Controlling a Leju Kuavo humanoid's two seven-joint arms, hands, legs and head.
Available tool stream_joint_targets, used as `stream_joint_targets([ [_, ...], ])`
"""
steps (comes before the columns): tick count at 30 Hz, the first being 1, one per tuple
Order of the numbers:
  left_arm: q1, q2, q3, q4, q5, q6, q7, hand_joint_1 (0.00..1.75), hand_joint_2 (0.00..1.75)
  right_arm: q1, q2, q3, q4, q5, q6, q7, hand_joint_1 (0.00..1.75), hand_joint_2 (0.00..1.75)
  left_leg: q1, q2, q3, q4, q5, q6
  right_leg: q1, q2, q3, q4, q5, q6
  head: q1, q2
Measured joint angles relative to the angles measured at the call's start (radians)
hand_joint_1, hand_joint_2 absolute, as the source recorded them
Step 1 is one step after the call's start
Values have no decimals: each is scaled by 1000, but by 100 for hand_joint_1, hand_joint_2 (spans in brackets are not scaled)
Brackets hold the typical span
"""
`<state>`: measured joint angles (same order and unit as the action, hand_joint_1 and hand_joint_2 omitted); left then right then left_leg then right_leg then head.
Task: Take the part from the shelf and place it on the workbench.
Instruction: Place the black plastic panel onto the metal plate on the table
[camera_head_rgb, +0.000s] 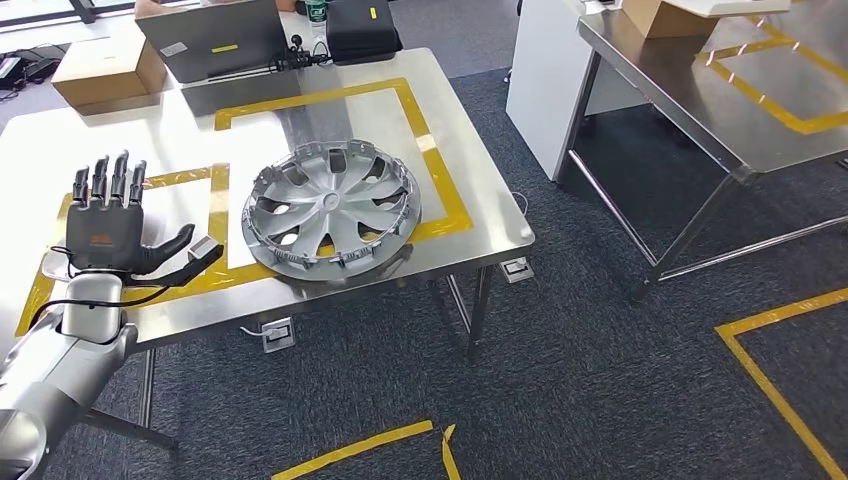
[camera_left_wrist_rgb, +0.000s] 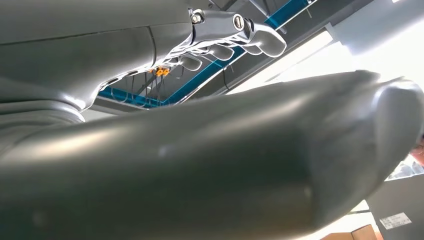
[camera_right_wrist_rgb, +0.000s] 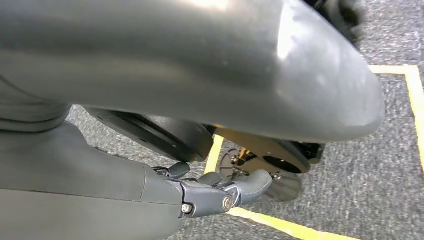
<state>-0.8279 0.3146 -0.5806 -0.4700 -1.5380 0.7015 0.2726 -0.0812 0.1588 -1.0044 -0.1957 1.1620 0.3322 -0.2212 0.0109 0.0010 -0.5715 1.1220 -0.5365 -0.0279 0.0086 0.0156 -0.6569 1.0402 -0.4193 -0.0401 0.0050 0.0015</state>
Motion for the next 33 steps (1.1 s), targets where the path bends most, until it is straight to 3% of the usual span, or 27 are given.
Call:
stream_joint_targets([
  [2, -2, 0, 0, 0, 0, 0, -3, 0, 0, 0, 1, 0, 0, 0, -1, 0, 0, 0, -10, 0, 52, -85, 10, 9, 0, 0, -6, -1, 13, 9, 0, 0],
  [5, -5, 1, 2, 4, 0, 0, -8, 0, 0, 0, 1, 0, 0, 1, -2, 1, 0, 0, -12, 2, 45, -101, 26, 22, -2, 1, -10, -4, 28, 26, -3, 0],
  [6, -5, -1, 4, 5, 0, 0, -10, 0, 0, 0, 1, 0, 0, 1, -2, 1, 0, 0, -9, 4, 40, -104, 36, 29, -2, 0, -15, 4, 16, 33, -2, 0],
  [8, -3, -3, 7, 7, 0, 0, -14, 0, 0, -1, 0, 0, 0, 1, -2, 1, 0, 0, -4, 9, 21, -108, 57, 41, -5, -1, -41, 75, -56, 45, 0, 0],
  [10, 0, -4, 8, 8, 0, 0, -17, 0, 0, -2, 0, 0, 0, 0, -2, 1, 0, 0, -3, 10, -5, -107, 77, 45, -9, -2, -75, 200, -143, 55, 2, 0],
  [11, 2, -4, 9, 9, 0, 0, -18, 0, 0, -3, 0, 0, 0, 0, -2, 1, 0, 0, -3, 10, -20, -105, 86, 44, -11, -2, -82, 249, -161, 59, 2, 0],
  [12, 4, -4, 9, 10, 0, 0, -19, 0, 0, -4, 0, 0, 0, 0, -2, 1, 0, 0, -3, 10, -34, -102, 96, 42, -12, -3, -73, 268, -157, 61, 2, 0],
  [13, 6, -4, 9, 12, 0, 0, -19, 0, 0, -3, -1, 0, 0, 0, -3, 2, 0, 0, -2, 10, -48, -99, 104, 40, -13, -3, -47, 250, -137, 62, 2, 0],
  [14, 7, -4, 9, 13, 0, 0, -19, 0, 0, -3, -1, 0, 0, 0, -3, 2, 0, 0, -1, 10, -60, -95, 112, 36, -14, -4, -4, 199, -113, 62, 2, 0],
  [16, 6, -3, 9, 14, 0, 0, -18, 0, 0, -2, -2, 0, 0, 0, -3, 2, 0, 0, -1, 10, -80, -87, 126, 26, -13, -3, 85, 70, -102, 55, 1, 0],
  [17, 5, -3, 9, 14, 0, 0, -18, 0, 0, -2, -2, 0, 0, 0, -3, 1, 0, 0, -1, 9, -84, -85, 132, 20, -11, -2, 110, 28, -107, 48, 1, 0],
  [18, 4, -3, 9, 14, 0, 0, -17, 0, 0, -3, -2, 0, 0, 0, -2, 0, 0, 0, -2, 9, -87, -85, 138, 14, -9, -1, 120, 7, -114, 39, 1, 0],
  [20, 2, -3, 9, 15, 0, 0, -18, 0, 0, -4, -1, 0, 0, 1, 0, 0, 0, 0, -1, 9, -87, -91, 152, 0, -6, -1, 113, 2, -102, 20, 2, 0],
  [21, 2, -3, 9, 15, 0, 0, -18, 0, 0, -4, -1, 0, 0, 2, 1, 0, 0, 0, 0, 8, -92, -90, 149, -6, -7, -2, 107, 0, -92, 13, 1, 0],
  [23, 1, -2, 9, 16, 0, 0, -19, 0, 0, -5, 0, 0, 0, 5, 2, 0, 0, 0, 2, 6, -118, -42, 90, -15, -11, -5, 86, -5, -68, 0, -1, 0],
  [25, -1, -2, 9, 19, 0, 0, -21, 0, 0, -6, 0, 0, 0, 10, 2, 0, 0, 0, 3, 4, -155, 76, -9, -21, -11, -7, 59, -6, -46, -6, -2, 0],
  [26, -2, -2, 9, 21, 0, 0, -22, 0, 0, -6, 0, 0, 0, 12, 1, 0, 0, 0, 3, 4, -166, 137, -38, -23, -10, -7, 45, -5, -35, -6, -3, 0],
  [27, -2, -2, 9, 23, 0, 0, -23, 0, 0, -6, 0, 0, 0, 15, 1, 0, 0, 0, 3, 4, -166, 179, -46, -24, -9, -7, 30, -5, -23, -6, -3, 0],
  [28, -2, -2, 9, 24, 0, 0, -24, 0, 0, -6, 0, 0, 0, 18, 1, 0, 0, 0, 2, 4, -150, 188, -32, -22, -8, -7, 16, -4, -12, -5, -3, 0],
  [29, -1, -2, 9, 25, 0, 0, -24, 0, 0, -6, 0, 0, 0, 20, 1, 0, 0, 0, 2, 4, -116, 162, -8, -19, -7, -7, 2, -4, -1, -4, -3, 0],
  [30, -2, -1, 10, 24, 0, 0, -24, 0, 0, -7, 0, 0, 0, 21, 1, 0, 0, 0, 1, 3, -66, 106, 12, -14, -7, -7, -9, -4, 10, -1, -3, 0],
  [31, -2, 0, 11, 22, 0, 0, -23, 0, 0, -7, 0, 0, 0, 22, 1, 0, 0, 0, -2, 3, -8, 31, 14, -9, -5, -7, -19, -3, 19, 2, -3, 0],
  [33, -2, 5, 14, 15, 0, 0, -21, 0, 0, -8, 0, 0, 0, 22, 2, -1, 0, 0, -8, 1, 67, -78, 1, 1, -4, -6, -26, -5, 38, 13, -3, 0],
])
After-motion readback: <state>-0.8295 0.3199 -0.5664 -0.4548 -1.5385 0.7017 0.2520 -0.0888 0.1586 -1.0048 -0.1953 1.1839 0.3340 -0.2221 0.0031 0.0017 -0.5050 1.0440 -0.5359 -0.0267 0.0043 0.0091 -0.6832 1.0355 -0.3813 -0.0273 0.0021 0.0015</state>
